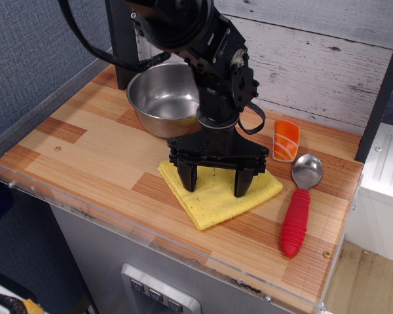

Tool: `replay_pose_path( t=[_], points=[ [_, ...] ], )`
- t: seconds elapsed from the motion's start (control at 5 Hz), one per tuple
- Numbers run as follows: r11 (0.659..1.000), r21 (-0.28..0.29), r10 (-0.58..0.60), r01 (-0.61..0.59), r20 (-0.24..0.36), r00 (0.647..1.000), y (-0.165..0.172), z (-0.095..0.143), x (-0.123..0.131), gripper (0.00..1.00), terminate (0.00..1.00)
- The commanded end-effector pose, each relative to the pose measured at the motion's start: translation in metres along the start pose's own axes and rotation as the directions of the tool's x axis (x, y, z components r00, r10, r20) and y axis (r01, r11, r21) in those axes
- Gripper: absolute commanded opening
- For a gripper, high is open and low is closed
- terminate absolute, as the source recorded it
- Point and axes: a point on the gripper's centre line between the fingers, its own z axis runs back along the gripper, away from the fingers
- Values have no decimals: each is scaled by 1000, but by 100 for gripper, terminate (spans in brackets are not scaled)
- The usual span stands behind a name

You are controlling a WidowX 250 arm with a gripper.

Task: Slide yellow cloth to left edge of table, below pot.

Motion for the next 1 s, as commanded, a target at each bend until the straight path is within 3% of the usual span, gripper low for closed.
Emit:
replay_pose_path(
  t=[0.0, 0.2, 0.8],
  points=[
    [1000, 5, 18, -18, -17, 1000, 17, 8, -11, 100, 0],
    [997, -12, 72, -73, -48, 996, 35, 12, -15, 100, 0],
    [988, 55, 150, -148, -47, 988, 71, 11, -12, 100, 0]
  ],
)
